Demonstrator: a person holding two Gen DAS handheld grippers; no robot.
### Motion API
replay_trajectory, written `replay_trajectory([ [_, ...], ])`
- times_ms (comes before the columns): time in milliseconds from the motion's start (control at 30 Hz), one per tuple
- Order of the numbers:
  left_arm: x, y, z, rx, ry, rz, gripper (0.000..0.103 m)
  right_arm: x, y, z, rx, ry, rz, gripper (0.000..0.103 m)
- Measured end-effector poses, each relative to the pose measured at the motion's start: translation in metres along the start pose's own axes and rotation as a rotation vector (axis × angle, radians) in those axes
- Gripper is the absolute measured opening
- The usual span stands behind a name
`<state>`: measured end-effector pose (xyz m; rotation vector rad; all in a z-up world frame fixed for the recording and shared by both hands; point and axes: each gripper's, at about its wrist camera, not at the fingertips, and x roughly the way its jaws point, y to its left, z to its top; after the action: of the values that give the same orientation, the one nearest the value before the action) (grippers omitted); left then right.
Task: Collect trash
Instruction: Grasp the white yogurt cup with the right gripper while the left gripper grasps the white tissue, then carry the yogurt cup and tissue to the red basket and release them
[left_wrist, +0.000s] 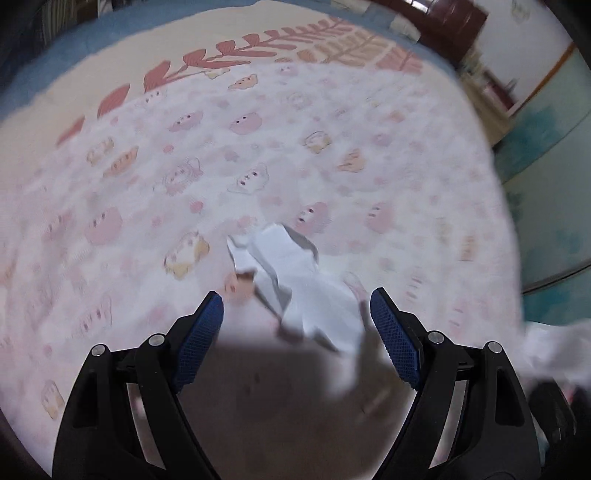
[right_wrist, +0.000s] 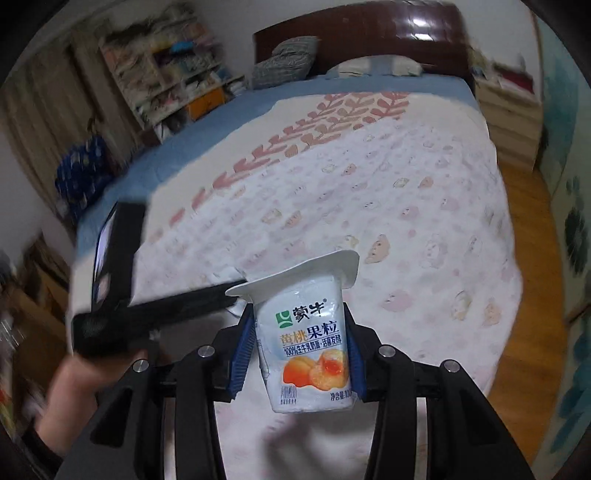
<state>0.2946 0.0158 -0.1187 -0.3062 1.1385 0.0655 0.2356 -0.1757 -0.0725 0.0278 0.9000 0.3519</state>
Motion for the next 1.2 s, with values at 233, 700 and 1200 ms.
replay_trajectory([
  [233,0.007,-0.016,0.004,0.077,-0.017,0.056,0.031,0.007,-0.012,0.013,-0.021,0.011,0.026,0.044],
  [700,-0.128,-0.012,-0.068,0.114,-0.206,0.029,0.015,-0.053,0.002,0.003,0.077,-0.092,0.112,0.044],
  [1200,-0.286,-0.18,-0.239,0.431,-0.379,-0.172,0.015,-0.323,-0.098,-0.153,0.11,-0.34,-0.132,0.044],
])
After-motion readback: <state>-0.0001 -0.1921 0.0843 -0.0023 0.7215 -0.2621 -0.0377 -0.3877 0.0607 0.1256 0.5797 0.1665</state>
